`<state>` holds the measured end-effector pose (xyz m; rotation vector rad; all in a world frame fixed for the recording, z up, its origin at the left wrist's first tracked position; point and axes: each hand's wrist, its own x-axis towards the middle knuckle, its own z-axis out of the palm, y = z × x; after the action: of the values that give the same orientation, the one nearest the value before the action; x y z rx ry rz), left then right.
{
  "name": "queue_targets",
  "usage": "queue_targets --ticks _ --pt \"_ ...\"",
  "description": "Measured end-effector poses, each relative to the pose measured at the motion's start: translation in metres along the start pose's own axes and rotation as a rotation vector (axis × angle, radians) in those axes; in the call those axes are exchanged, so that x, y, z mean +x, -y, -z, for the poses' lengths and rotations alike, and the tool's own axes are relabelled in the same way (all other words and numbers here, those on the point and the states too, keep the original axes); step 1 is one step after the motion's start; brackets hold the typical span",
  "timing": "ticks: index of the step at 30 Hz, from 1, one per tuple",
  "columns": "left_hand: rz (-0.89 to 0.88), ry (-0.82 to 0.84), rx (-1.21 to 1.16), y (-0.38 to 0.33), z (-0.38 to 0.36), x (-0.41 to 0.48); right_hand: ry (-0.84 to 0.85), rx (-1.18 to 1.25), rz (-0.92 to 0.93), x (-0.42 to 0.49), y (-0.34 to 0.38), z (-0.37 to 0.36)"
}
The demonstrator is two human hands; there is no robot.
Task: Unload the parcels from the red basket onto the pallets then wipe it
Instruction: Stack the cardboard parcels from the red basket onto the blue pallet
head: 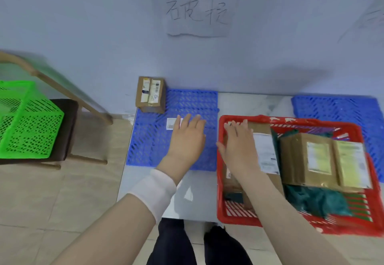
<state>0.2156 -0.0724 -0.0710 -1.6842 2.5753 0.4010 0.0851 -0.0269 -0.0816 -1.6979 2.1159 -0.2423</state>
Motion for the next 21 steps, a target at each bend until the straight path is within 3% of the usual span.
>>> queue_targets --ticks 14,21 --pt "-0.222 -0.008 0.068 -0.144 -0.02 -0.035 -0.021 0.066 -0.275 -0.096 -0.116 0.047" --pt "-0.202 0.137 0.03 -0.214 -0.039 -0.016 0.01 0.202 -0.346 -0.103 -0.195 0.066"
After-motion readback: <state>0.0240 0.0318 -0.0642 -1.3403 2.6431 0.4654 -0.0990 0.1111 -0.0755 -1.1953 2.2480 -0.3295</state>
